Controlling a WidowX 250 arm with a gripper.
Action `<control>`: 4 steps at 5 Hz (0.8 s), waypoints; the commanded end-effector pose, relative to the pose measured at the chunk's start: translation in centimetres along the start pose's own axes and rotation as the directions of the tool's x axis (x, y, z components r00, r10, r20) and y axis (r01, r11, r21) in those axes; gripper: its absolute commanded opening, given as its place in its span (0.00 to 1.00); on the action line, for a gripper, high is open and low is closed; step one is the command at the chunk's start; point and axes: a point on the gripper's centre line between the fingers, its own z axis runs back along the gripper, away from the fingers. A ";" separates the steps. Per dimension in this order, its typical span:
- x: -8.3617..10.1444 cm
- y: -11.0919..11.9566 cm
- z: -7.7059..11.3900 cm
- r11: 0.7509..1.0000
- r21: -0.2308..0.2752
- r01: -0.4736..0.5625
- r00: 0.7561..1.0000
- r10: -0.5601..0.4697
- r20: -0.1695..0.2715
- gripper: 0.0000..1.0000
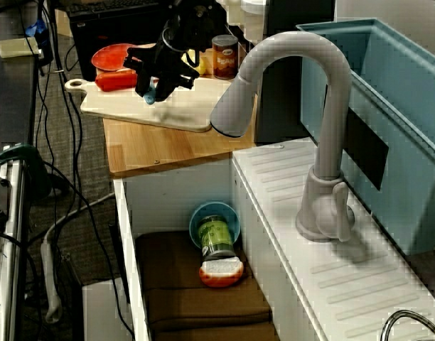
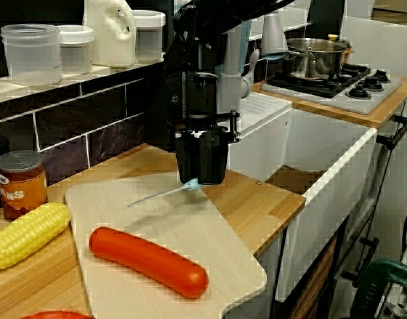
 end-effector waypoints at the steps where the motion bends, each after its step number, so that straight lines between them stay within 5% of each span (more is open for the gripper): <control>1: 0.1 1.3 0.9 1.000 -0.011 0.014 0.997 -0.013 0.077 0.00; 4: 0.3 1.4 0.3 0.999 0.046 0.028 0.993 -0.033 0.113 0.00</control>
